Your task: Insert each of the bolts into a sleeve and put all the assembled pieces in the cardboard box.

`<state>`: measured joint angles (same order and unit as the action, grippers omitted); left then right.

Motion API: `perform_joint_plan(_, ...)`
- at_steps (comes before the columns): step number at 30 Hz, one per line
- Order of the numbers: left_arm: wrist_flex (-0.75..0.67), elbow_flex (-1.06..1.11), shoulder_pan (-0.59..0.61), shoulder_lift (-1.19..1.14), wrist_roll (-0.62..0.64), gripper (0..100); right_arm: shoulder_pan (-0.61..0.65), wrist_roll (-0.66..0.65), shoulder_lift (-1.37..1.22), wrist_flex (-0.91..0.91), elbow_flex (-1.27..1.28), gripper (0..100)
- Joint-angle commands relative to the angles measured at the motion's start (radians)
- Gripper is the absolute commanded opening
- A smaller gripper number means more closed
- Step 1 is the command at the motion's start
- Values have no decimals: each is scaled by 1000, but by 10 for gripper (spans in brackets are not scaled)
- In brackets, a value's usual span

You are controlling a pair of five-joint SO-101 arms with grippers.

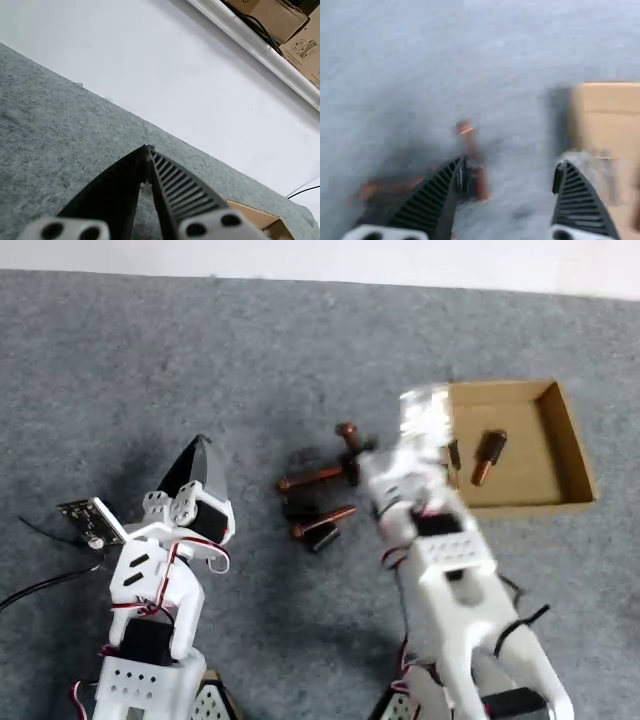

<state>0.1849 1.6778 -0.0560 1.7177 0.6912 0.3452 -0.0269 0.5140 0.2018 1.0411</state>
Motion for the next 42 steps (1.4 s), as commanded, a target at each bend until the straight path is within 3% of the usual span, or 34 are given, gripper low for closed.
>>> perform_joint_plan(1,5,25,-8,19,-6,6,130,-87,51,8,33,242)
perform_joint_plan(5,3,25,8,19,-6,6,213,-118,51,51,54,242)
perform_joint_plan(9,2,24,36,19,-5,6,248,18,53,223,51,242)
perform_joint_plan(17,2,24,35,19,-5,6,291,163,53,191,59,242)
perform_joint_plan(42,2,24,30,16,-5,6,337,167,-171,243,48,242)
